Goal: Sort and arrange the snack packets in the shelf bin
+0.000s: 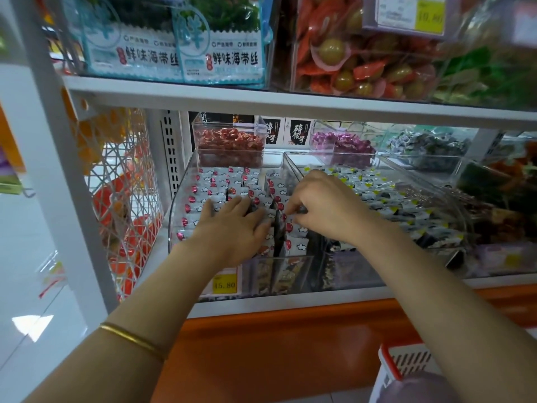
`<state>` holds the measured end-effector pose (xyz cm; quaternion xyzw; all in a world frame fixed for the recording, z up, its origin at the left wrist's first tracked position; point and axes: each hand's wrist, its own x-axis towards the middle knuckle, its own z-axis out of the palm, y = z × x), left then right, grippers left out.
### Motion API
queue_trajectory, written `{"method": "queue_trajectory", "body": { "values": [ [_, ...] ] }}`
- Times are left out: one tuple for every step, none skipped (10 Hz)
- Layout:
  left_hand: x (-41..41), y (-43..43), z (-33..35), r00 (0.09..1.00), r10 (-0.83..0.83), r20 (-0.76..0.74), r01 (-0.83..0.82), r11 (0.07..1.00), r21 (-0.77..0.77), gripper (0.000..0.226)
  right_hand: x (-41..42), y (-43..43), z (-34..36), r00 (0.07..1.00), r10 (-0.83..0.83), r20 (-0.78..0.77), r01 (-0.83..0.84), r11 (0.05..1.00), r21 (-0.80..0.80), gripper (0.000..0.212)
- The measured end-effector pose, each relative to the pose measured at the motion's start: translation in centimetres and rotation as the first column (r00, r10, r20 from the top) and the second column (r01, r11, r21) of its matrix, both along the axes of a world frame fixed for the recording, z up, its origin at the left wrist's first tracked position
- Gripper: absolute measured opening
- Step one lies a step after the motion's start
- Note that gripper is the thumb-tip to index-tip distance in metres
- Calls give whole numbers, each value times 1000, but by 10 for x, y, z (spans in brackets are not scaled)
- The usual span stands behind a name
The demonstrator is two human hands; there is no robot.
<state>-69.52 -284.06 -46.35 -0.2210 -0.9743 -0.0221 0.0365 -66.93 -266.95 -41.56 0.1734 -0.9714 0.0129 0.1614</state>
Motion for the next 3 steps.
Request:
{"method": "queue_trajectory", "body": {
  "values": [
    [3,-1,2,1000,5,-20,-6,1000,-8,53,2,2,-6,1000,-2,-15,1,999,-53,17],
    [9,-3,5,1000,9,-26,-8,999,40,53,6,5,-10,997,10,-76,-19,993,-115,16],
    [25,-11,12,997,37,-61,-30,993,111,52,23,8,-9,992,-26,-124,-12,956,-293,18]
  ]
}}
